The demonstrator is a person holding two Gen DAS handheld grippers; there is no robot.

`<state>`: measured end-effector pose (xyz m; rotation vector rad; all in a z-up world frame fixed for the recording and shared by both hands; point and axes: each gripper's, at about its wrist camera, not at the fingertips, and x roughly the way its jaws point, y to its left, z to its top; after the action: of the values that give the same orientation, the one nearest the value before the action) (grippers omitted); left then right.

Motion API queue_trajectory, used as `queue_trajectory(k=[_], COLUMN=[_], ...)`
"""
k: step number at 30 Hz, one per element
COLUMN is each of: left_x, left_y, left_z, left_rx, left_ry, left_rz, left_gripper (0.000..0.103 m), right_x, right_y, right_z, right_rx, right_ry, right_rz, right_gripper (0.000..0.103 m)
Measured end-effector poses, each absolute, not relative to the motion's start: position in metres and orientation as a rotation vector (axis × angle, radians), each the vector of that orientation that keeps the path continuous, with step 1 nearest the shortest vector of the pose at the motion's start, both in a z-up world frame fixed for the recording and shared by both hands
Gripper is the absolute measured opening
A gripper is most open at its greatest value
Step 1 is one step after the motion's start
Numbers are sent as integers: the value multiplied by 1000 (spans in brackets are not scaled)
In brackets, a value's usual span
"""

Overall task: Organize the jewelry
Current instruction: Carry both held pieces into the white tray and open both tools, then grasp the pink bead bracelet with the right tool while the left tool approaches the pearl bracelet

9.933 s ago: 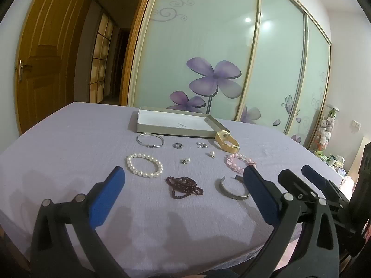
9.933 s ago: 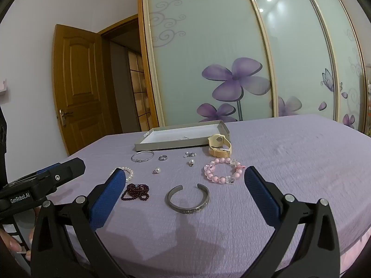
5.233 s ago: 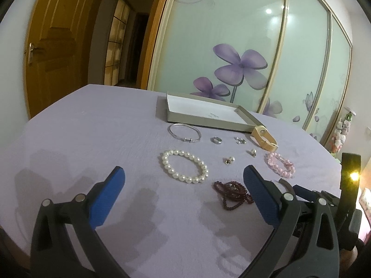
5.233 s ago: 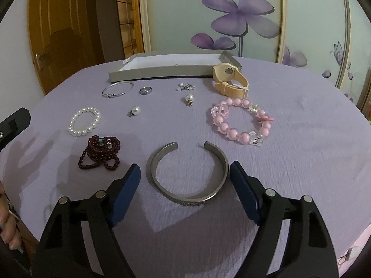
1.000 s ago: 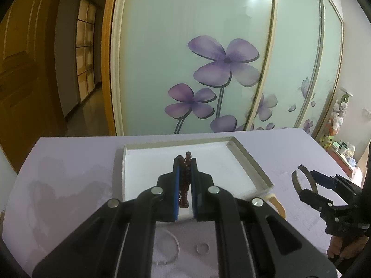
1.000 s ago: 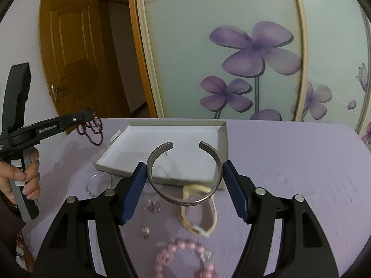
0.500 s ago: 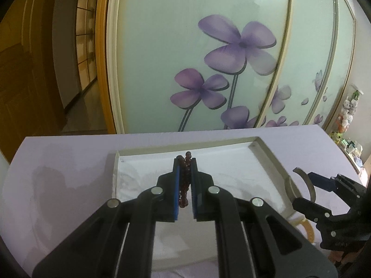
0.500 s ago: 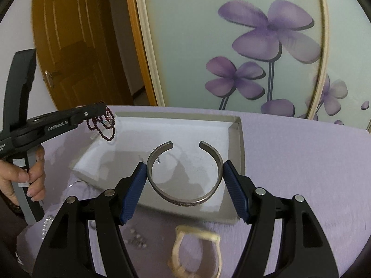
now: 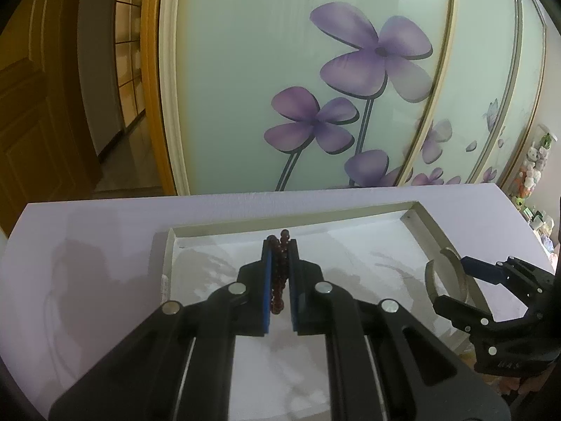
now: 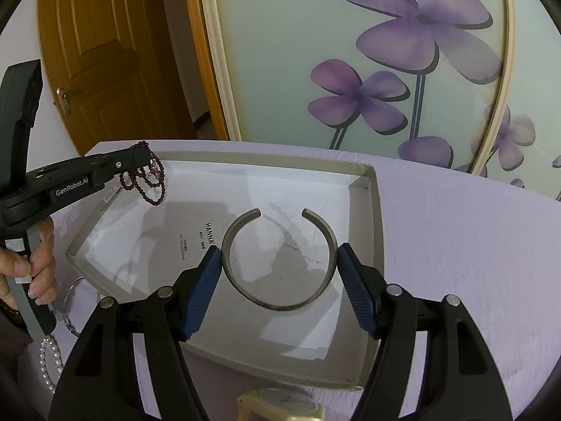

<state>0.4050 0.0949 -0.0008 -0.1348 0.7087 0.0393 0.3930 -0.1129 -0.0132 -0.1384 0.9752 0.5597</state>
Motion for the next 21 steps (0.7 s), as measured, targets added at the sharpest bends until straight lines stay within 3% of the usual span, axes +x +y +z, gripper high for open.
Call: queue_trajectory(k=[7,10,21], left_x=[414,415,409], left_y=[93,92,91], left_z=[-10,-12,-9], left_rx=[-130,-131,-130], left_ry=[733,736,724], left_rz=[43,51,60], left_gripper=[9,10,28], right_x=[400,400,395], right_y=[-110,-111,-122], right_z=[-16,-12,-1], right_rx=[-152,-142,-108], right_ry=[981,963,945], right_rz=[548,547,546], right_gripper=[70,84,84])
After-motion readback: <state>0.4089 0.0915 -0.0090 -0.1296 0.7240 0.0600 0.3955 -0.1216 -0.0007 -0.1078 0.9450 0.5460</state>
